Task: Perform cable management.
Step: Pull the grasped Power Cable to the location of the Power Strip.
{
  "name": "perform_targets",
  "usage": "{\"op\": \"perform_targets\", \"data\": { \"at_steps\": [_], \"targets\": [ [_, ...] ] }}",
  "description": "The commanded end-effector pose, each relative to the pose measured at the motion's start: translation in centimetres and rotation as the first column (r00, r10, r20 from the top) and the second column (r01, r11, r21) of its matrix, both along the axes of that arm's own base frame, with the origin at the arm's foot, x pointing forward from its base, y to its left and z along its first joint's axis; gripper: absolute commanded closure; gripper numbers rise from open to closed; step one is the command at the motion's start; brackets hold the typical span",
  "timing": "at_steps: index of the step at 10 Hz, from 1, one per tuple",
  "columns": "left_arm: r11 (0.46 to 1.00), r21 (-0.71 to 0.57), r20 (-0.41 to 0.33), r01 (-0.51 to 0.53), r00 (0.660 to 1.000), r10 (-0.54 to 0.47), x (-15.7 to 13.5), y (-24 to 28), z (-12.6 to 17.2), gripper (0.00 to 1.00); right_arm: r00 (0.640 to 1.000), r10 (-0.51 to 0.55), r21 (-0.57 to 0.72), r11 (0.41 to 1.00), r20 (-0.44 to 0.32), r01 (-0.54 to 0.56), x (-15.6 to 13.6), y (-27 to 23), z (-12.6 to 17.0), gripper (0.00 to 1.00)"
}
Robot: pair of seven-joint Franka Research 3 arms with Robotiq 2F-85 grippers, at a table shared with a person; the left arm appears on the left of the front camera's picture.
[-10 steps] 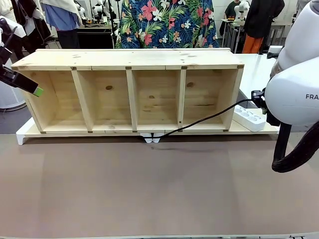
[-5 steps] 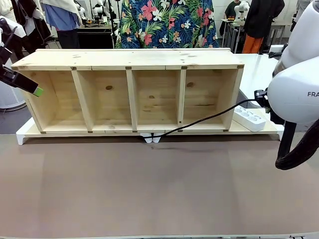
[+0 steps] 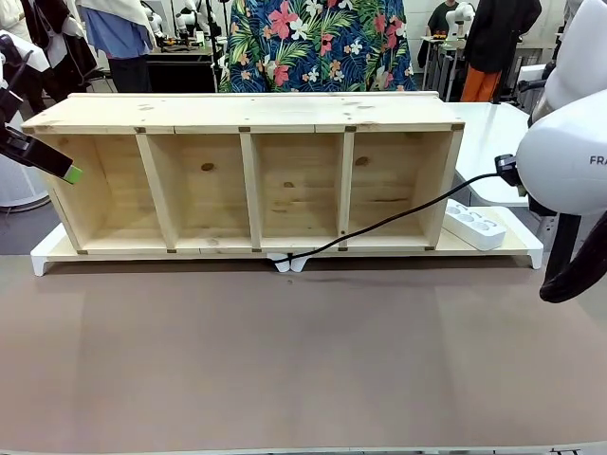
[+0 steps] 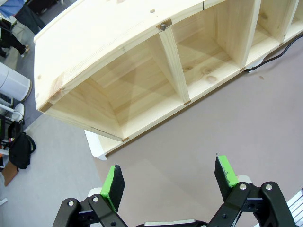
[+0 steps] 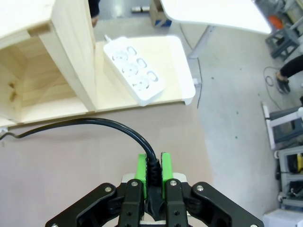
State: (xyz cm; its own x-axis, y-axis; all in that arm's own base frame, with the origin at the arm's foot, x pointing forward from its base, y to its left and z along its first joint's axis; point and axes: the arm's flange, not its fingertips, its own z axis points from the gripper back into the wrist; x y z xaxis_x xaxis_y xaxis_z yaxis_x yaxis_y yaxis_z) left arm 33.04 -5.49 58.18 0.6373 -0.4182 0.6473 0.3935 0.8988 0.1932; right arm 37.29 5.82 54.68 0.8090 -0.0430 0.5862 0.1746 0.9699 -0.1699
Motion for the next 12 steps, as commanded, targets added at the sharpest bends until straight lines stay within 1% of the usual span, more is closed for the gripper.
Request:
{"op": "perform_targets", "data": {
  "at_steps": [1, 3, 6, 9, 12],
  "targets": [
    [1.000, -0.002, 0.006, -0.001, 1.000, 0.001, 0.0, 0.0, 0.0, 0.00, 0.999, -0.025, -0.049, 0.998, 0.039, 0.027, 1.8, -0.9, 1.5, 0.85],
    [1.000, -0.002, 0.006, -0.001, 1.000, 0.001, 0.0, 0.0, 0.0, 0.00, 0.996, -0.067, -0.063, 0.996, 0.057, 0.070, 3.7, -2.2, 3.1, 0.85],
    [1.000, -0.002, 0.006, -0.001, 1.000, 0.001, 0.0, 0.0, 0.0, 0.00, 0.990, -0.136, -0.070, 0.988, 0.032, 0.137, 6.5, -4.8, 3.9, 0.85],
    [1.000, -0.002, 0.006, -0.001, 1.000, 0.001, 0.0, 0.0, 0.0, 0.00, 0.990, -0.139, -0.052, 0.989, 0.034, 0.141, 8.3, -6.1, 4.8, 0.85],
    [1.000, -0.002, 0.006, -0.001, 1.000, 0.001, 0.0, 0.0, 0.0, 0.00, 0.993, -0.113, 0.020, 0.993, 0.039, 0.113, 9.9, -6.0, 5.3, 0.85]
  ]
}}
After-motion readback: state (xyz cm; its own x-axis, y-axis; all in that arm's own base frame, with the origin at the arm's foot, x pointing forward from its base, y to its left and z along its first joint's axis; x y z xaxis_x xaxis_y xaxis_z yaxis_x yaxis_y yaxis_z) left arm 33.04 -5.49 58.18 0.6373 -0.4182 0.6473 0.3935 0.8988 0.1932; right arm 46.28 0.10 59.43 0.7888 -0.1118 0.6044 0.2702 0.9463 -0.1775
